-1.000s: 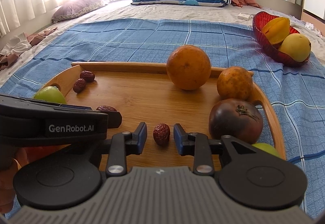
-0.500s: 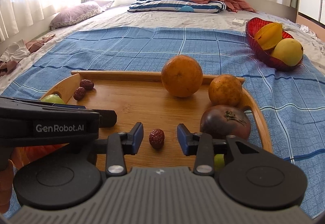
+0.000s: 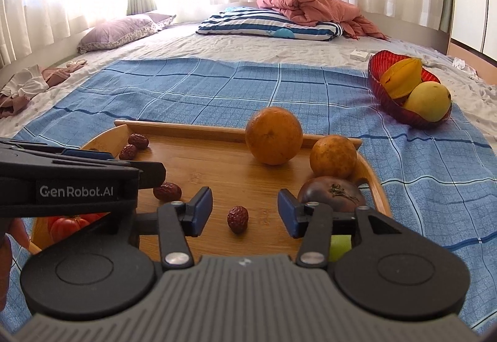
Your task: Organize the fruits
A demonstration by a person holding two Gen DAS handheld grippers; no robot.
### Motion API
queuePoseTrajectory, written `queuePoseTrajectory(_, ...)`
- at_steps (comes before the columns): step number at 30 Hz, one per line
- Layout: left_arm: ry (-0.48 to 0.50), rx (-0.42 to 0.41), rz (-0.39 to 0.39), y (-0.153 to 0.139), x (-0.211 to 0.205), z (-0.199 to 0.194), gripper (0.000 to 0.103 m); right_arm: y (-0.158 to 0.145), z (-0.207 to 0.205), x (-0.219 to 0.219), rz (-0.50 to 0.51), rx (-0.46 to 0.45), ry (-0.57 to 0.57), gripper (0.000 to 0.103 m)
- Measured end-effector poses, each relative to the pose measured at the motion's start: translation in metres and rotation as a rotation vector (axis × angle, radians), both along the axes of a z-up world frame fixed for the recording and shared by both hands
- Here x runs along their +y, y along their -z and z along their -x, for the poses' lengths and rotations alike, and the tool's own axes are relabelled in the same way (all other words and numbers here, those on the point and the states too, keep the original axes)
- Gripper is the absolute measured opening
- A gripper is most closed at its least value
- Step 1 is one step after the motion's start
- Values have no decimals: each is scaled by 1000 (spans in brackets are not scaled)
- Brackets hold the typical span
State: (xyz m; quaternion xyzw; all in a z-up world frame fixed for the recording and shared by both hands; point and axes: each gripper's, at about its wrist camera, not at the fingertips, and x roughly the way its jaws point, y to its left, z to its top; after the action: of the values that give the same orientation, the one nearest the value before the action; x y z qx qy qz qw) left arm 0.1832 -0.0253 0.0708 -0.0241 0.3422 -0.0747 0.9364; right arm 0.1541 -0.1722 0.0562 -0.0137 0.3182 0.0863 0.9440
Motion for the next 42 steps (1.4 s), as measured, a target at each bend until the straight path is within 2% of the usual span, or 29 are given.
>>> queuePoseTrajectory(4,-13,-49,-20,-5,3,8,80,-3,3,0,12,-18,7,73)
queuePoseTrajectory(9,-33,-82,-34,-8,7,15,90,-4,5,-2,12,-30,23,81)
queuePoseTrajectory(13,-48,-93,-31,-9,13,20,94,-5,8,-3,14,-39,31,89)
queuePoseTrajectory(17,-64,-113,-40,-9,18,26,96,-5,11,-6,12,-51,47,90)
queuePoseTrajectory(28,-82,-147,-51,-6,29,50,98,-6,25,-7,7,-93,58,102)
queuePoseTrajectory(42,-69,-192,-49,0,33,74,102,-5,45,-7,13,-119,68,103)
